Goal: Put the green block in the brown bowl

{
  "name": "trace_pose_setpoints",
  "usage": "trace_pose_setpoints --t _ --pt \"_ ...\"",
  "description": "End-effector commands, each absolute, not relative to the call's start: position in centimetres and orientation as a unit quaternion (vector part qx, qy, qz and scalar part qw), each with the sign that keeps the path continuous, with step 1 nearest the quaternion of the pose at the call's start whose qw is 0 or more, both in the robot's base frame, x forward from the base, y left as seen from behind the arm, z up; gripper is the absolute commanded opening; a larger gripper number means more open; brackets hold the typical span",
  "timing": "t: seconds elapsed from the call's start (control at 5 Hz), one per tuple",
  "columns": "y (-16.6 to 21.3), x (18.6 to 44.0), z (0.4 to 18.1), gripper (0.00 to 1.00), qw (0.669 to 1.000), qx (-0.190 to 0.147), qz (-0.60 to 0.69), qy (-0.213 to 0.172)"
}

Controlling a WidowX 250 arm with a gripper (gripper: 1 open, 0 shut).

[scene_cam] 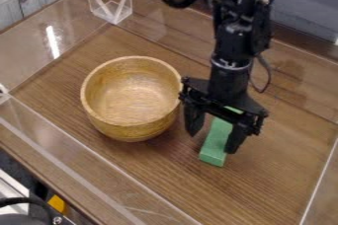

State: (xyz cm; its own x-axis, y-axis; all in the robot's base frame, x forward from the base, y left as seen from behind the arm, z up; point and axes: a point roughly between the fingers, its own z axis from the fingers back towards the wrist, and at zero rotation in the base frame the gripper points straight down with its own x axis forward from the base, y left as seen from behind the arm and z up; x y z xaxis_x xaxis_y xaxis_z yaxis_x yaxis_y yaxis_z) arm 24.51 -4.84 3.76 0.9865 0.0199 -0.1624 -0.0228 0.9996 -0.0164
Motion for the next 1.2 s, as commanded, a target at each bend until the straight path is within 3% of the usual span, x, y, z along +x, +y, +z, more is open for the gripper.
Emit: trace_pose_setpoints --t 0.0,0.2,0.4,0.6,1.0 --pt "-4.3 24.7 3.0 1.00 0.997 -0.008 0.031 0.064" --pt "-6.5 24.9 3.2 1.00 0.998 -0.005 0.025 0.063" --pt "-8.5 25.0 3.4 0.00 0.998 -0.001 0.019 0.061" --pt "-8.3 25.4 3.3 1.00 0.998 0.001 0.028 0.057" --pt "-7.8 25.3 4.7 1.00 0.998 0.007 0.034 0.047"
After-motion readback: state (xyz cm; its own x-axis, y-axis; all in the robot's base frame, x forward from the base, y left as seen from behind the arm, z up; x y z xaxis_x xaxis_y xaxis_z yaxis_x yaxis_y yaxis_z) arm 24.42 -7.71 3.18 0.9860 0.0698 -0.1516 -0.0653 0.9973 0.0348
